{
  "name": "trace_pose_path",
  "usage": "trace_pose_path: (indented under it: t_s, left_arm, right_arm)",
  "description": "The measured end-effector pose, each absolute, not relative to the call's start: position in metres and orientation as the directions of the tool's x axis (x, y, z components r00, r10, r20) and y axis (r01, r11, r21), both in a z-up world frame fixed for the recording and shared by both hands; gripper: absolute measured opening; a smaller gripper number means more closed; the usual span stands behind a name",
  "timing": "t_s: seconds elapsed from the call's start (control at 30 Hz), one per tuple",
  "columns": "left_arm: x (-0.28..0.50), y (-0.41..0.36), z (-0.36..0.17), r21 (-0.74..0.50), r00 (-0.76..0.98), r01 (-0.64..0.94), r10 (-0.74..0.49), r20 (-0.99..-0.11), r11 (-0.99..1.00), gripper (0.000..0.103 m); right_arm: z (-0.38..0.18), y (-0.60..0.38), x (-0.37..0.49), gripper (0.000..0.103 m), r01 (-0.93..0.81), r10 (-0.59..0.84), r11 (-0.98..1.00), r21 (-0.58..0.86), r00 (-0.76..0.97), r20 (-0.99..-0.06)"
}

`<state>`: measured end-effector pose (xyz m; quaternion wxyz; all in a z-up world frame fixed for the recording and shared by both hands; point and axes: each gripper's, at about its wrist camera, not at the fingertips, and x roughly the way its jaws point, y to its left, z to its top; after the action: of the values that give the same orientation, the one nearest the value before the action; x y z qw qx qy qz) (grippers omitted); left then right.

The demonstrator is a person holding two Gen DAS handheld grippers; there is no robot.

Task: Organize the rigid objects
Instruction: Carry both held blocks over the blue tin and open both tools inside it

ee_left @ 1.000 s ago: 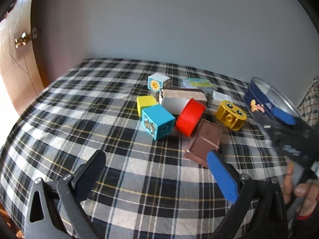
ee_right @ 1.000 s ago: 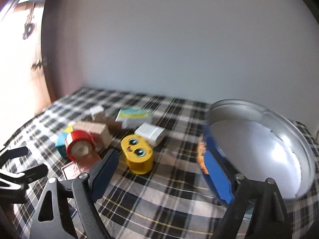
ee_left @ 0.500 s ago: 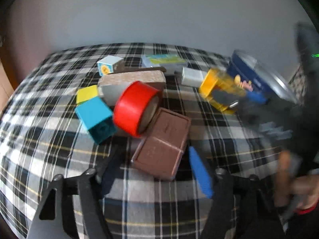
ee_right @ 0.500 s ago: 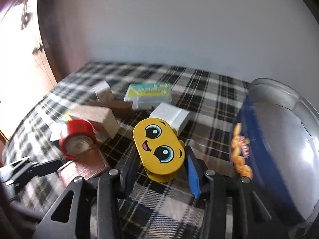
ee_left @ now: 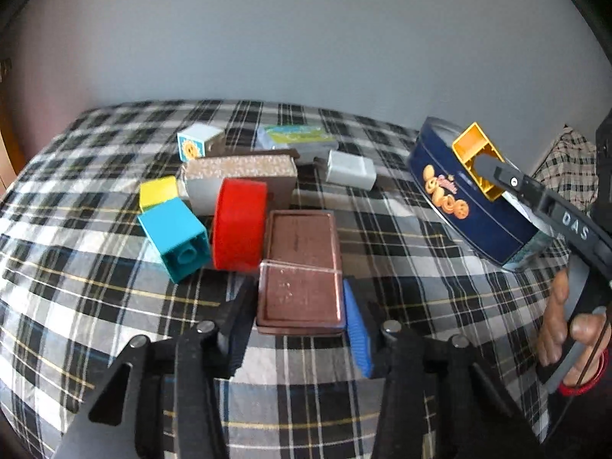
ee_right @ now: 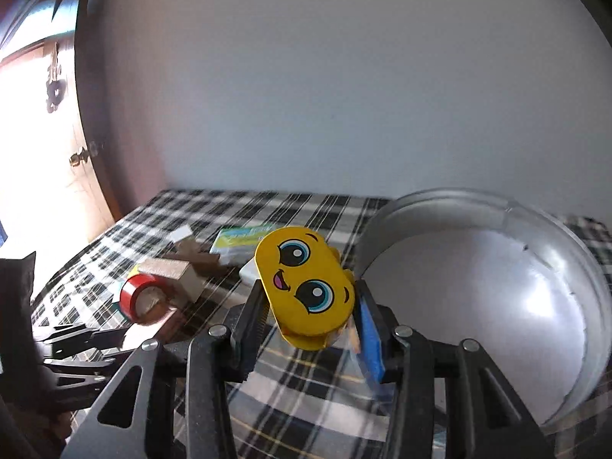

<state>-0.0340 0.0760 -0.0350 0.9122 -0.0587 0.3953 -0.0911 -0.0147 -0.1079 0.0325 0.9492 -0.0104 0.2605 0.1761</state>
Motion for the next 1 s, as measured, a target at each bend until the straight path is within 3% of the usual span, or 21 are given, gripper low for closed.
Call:
trace_pose_path:
  t_s: [0.27, 0.53, 0.7, 0.83, 1.0]
  left_arm:
    - [-0.050, 0.075, -0.009, -0.151, 0.731, 0.159, -0.219, -0.646, 0.976, 0.043]
    - [-0.043, 0.034, 0.034, -0.126, 0.800, 0.232, -0.263, -0.539, 0.964, 0.043]
    - [-0.019, -0.013, 0.043, -0.134, 0.799, 0.296, -0.322, -0.509, 0.946, 0.043]
    - [0.002, -0.059, 0.039, -0.131, 0.785, 0.347, -0.364, -0.502, 0.929, 0.043]
    - [0.032, -0.115, 0.024, -0.139, 0.746, 0.387, -0.399, -0.534, 0.911, 0.043]
  right_arm:
    - [0.048, -0.136, -0.021, 0.047, -0.272, 0.290, 0.957, 0.104, 0.857, -0.425]
    - [0.063, -0.195, -0.025, 0.047, -0.107, 0.131, 0.990, 0.087, 0.928, -0.349]
    - [0.060, -0.244, -0.016, 0.047, 0.018, 0.011, 0.997, 0.078, 0.933, -0.359]
    - [0.052, -0.263, -0.003, 0.046, 0.096, -0.103, 0.995, -0.037, 0.919, -0.381]
    - [0.047, -0.283, 0.006, 0.047, 0.121, -0.136, 0.991, -0.063, 0.900, -0.413]
